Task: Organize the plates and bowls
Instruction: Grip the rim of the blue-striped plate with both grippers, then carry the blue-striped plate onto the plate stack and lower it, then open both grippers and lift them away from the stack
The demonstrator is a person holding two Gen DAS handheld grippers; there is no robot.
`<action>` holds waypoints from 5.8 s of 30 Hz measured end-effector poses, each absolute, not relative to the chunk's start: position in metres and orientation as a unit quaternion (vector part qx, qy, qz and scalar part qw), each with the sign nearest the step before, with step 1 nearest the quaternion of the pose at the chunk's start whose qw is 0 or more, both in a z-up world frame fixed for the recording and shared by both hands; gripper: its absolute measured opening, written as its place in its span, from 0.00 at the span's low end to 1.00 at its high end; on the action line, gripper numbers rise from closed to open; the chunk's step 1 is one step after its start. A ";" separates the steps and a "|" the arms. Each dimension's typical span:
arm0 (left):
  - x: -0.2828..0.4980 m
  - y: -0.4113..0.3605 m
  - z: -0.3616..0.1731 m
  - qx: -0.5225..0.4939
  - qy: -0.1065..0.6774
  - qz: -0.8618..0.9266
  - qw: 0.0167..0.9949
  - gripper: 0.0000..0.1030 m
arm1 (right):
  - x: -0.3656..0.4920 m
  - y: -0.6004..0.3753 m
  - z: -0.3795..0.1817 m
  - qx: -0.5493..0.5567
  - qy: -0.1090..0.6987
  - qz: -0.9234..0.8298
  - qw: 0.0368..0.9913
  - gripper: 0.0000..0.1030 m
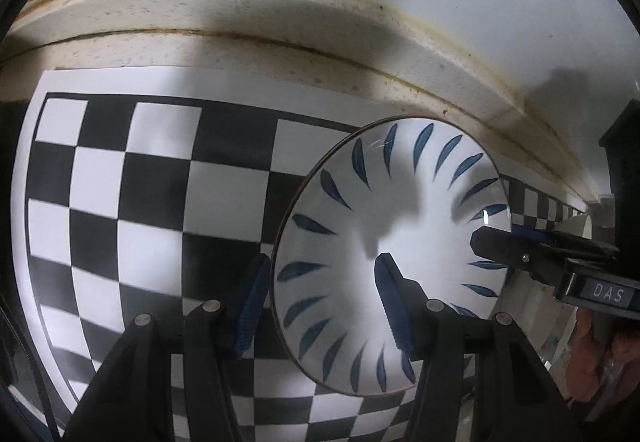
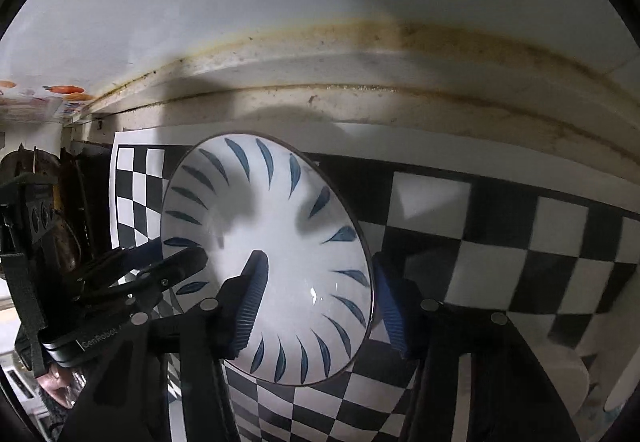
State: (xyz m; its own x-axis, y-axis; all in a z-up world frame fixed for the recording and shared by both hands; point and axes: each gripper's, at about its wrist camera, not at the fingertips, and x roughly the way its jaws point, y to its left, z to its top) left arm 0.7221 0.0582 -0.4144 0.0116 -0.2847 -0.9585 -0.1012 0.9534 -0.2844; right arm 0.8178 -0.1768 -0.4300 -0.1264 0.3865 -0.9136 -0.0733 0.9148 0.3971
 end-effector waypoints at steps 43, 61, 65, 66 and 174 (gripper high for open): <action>0.609 0.009 -0.303 -0.090 0.630 -0.083 0.767 0.25 | 0.657 -0.219 -0.307 0.088 0.664 0.192 0.717 0.20; 0.510 -0.100 -0.312 -0.026 0.664 -0.159 0.730 0.25 | 0.499 -0.336 -0.333 0.165 0.672 0.122 0.712 0.18; 0.498 -0.118 -0.327 -0.012 0.677 -0.164 0.717 0.25 | 0.481 -0.353 -0.351 0.178 0.681 0.111 0.702 0.18; 0.496 -0.122 -0.331 -0.008 0.680 -0.164 0.715 0.25 | 0.478 -0.355 -0.356 0.178 0.683 0.109 0.699 0.18; 0.328 -0.156 -0.165 -0.031 0.590 -0.073 0.804 0.44 | 0.320 -0.344 -0.149 0.080 0.581 0.036 0.809 0.71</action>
